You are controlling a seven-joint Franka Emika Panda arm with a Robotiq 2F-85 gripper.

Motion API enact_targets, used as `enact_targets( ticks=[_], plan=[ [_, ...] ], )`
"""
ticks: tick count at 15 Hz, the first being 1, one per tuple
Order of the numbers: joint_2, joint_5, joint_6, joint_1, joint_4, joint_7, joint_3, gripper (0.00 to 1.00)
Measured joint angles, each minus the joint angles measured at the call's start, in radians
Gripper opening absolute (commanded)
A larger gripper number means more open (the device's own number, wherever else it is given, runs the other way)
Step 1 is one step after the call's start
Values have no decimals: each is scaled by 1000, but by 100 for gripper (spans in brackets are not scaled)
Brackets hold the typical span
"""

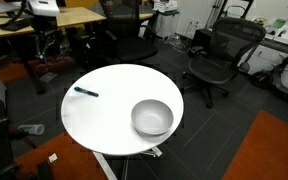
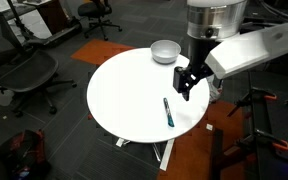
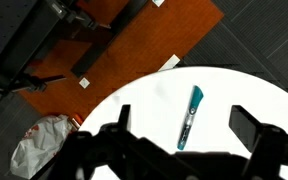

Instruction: Place the marker in the bowl

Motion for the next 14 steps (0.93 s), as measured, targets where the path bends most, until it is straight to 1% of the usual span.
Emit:
enact_targets(
  ticks=[5, 10, 14],
  plan=[
    [77, -34, 82, 8, 8, 76, -11, 100],
    [138, -69, 181, 22, 17, 95, -39, 100],
    [185, -112, 214, 26, 37, 95, -73, 100]
  ],
)
